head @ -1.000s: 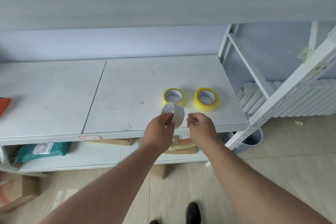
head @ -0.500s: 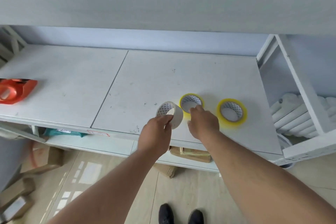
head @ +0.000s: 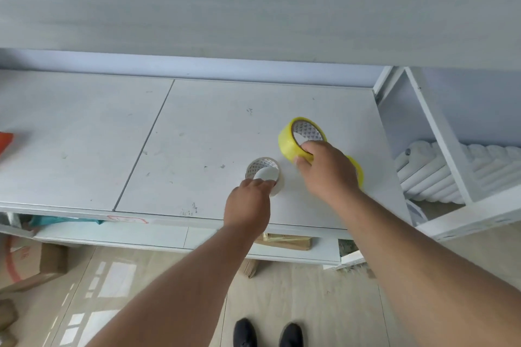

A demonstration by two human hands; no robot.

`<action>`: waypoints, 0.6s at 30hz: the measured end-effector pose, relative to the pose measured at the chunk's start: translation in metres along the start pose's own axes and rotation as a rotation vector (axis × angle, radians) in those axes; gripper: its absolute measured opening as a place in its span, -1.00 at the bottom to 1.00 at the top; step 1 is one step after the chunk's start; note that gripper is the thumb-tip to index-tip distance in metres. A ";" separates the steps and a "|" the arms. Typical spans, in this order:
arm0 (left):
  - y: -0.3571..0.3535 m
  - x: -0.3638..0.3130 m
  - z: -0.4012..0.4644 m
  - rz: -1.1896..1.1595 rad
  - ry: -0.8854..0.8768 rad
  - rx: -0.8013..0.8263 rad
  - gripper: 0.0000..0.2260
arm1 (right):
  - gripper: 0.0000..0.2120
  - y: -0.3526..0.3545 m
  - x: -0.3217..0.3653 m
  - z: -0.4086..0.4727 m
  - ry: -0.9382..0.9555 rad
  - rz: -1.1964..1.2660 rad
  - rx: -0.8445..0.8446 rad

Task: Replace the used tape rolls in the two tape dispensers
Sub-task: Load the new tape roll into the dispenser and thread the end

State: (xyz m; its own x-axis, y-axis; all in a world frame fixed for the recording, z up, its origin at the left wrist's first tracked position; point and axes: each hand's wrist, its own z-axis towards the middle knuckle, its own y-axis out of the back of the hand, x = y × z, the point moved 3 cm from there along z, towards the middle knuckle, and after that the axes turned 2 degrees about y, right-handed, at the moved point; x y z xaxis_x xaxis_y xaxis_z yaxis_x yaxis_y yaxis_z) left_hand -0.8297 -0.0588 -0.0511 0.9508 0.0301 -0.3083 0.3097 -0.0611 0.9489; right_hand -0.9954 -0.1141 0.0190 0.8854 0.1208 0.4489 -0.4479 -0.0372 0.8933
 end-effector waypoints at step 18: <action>0.027 0.012 -0.012 -0.431 0.194 -0.069 -0.63 | -0.79 0.021 0.017 -0.033 0.068 0.078 0.046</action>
State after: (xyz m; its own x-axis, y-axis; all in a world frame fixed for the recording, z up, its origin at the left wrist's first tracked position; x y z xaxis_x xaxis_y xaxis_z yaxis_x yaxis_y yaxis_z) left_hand -0.8098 -0.0484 -0.0284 0.7143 0.2241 -0.6629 0.6679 0.0645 0.7415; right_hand -0.9943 -0.0801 0.0450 0.8368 0.1826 0.5162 -0.5077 -0.0941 0.8564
